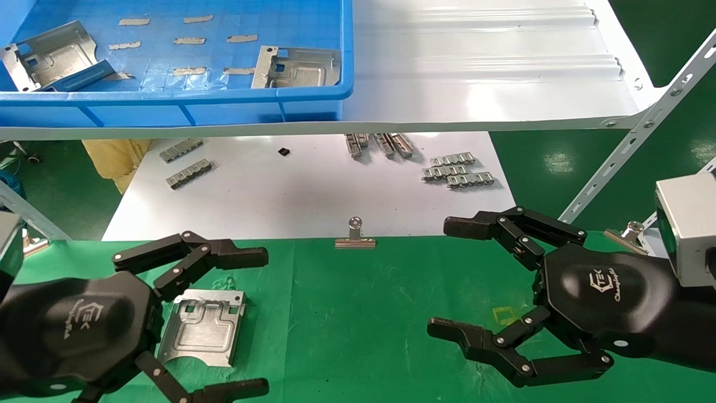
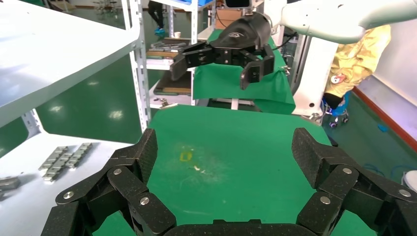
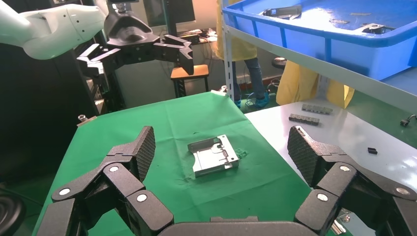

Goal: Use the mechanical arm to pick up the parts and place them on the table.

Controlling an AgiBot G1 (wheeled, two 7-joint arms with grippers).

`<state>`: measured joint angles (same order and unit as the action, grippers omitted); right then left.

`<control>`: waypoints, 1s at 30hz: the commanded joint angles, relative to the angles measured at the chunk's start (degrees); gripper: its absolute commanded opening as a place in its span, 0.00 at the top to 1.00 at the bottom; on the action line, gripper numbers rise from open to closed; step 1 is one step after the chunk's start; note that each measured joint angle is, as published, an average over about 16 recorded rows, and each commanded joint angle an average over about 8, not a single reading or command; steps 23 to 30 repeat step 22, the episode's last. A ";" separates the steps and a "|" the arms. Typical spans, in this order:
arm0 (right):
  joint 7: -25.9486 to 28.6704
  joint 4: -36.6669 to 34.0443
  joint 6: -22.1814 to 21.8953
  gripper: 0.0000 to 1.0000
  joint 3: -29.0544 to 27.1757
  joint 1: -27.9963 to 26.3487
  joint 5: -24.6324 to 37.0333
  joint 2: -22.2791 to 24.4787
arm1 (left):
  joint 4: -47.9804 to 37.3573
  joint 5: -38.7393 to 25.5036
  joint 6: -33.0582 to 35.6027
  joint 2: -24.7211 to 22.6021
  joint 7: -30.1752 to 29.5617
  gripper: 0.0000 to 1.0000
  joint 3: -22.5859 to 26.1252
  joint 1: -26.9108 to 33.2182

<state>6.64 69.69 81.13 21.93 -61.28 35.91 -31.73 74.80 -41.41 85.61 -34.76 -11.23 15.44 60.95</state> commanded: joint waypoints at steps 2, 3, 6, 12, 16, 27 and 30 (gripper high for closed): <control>0.00 0.00 0.00 0.00 0.00 0.00 0.00 0.00 | 0.65 0.26 -0.07 0.15 -0.26 0.00 -0.33 -0.35; 0.00 0.00 0.00 0.00 0.00 0.00 0.00 0.00 | 0.49 0.23 -0.07 0.13 -0.20 0.00 -0.27 -0.29; 0.00 0.00 0.00 0.00 0.00 0.00 0.00 0.00 | 0.07 0.08 -0.06 0.05 -0.02 0.00 -0.07 -0.09; 0.00 0.00 -0.01 0.00 0.00 0.00 -0.01 0.00 | -0.50 -0.15 -0.01 -0.08 0.23 0.00 0.21 0.21; 0.00 0.00 -0.01 0.00 0.00 0.00 -0.01 0.00 | -0.75 -0.24 0.01 -0.14 0.33 0.00 0.34 0.35; 0.00 0.00 -0.01 0.00 0.00 0.00 -0.01 0.00 | -0.95 -0.32 0.02 -0.19 0.40 0.00 0.44 0.46; 0.00 0.00 -0.01 0.00 0.00 0.00 -0.01 0.00 | -0.95 -0.32 0.02 -0.19 0.40 0.00 0.44 0.46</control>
